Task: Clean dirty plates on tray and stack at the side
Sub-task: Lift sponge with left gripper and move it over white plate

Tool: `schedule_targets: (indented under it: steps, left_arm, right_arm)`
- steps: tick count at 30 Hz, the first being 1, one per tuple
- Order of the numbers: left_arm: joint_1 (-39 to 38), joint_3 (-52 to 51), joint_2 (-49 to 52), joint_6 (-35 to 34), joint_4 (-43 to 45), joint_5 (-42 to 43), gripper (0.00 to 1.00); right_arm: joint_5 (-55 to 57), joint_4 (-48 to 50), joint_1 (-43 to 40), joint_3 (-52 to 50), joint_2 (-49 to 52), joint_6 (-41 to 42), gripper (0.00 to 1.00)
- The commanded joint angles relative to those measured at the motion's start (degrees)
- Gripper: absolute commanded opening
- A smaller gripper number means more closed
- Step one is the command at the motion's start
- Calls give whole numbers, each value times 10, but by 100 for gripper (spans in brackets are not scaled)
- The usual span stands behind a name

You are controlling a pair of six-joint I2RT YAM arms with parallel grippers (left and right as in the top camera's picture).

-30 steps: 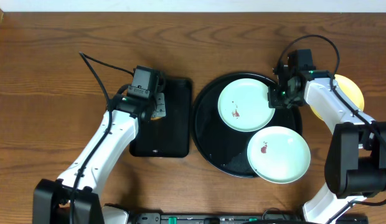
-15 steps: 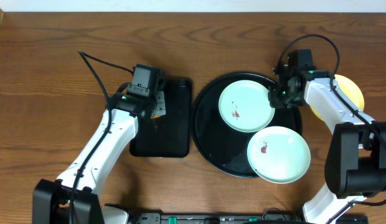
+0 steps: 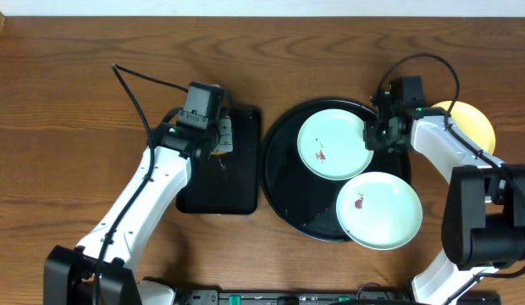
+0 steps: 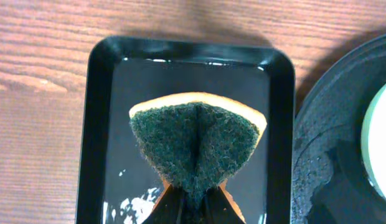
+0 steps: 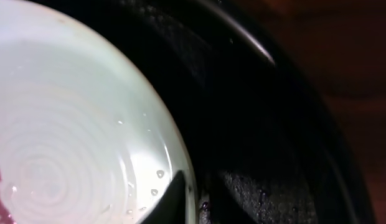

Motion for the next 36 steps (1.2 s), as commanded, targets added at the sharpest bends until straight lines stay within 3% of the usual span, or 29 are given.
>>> schedule_targets:
  steps: [1,11,29,36]
  left_arm:
    - [-12,16,5,3,-2,10,7]
    - [-41,16,10,3,47,5,7]
    - [-39,16,90,3,20,-127,7]
    - [-34,53,89,-37,76,96,8]
  right_arm:
    - [3,4,3,-3,-18,-2,2]
    - [-14,3,3,-3,-18,-2,1]
    - [-14,3,3,-3,-18,-2,1]
    - [-14,3,3,-3,-18,-2,1]
